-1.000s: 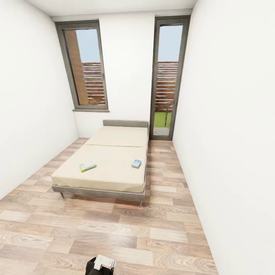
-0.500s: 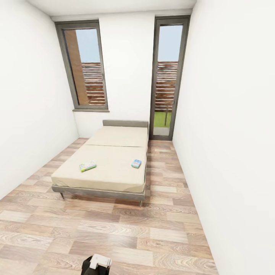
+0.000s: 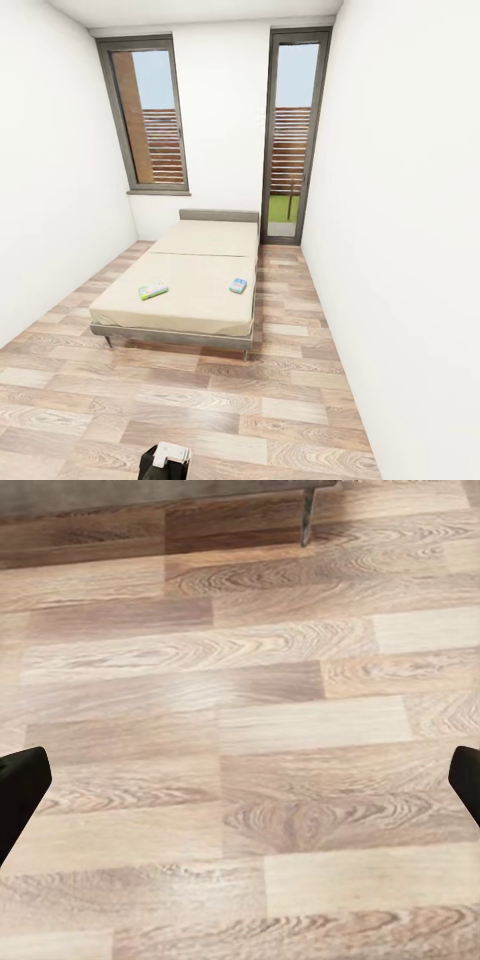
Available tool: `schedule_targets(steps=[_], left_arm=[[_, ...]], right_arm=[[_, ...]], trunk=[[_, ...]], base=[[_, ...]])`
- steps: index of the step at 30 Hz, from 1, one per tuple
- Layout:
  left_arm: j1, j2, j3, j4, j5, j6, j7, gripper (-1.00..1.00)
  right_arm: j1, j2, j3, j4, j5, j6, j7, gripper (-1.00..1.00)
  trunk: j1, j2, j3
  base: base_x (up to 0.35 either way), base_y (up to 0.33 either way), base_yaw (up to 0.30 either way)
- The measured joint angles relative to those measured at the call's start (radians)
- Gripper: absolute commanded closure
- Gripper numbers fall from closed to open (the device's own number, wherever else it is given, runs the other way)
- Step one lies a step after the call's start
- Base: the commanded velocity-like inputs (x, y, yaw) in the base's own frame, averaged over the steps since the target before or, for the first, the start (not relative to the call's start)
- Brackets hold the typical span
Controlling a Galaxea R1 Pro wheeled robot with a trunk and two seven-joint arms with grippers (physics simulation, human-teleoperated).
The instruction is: Put all the toys in the child's room - the three board games (two on the bed and one on the table), the two jigsaw puzzles on the table, and the tennis ball on the table - inside the toy box on the table in the child's room.
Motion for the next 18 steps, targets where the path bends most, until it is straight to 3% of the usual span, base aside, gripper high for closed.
schedule_targets(steps=[12, 18], left_arm=[[0.0, 0.0, 0.001, 0.0, 0.001, 0.0, 0.0, -1.0], [0.0, -0.001, 0.001, 0.0, 0.0, -0.001, 0.0, -1.0]], right_arm=[[0.0, 0.006, 0.001, 0.0, 0.0, -0.002, 0.001, -1.0], [0.0, 0.009, 0.011, 0.0, 0.0, -0.002, 0.001, -1.0]], trunk=[[0.0, 0.0, 0.0], [0.0, 0.0, 0.0]], base=[[0.149, 0.073, 0.0], [0.033, 0.011, 0.0]])
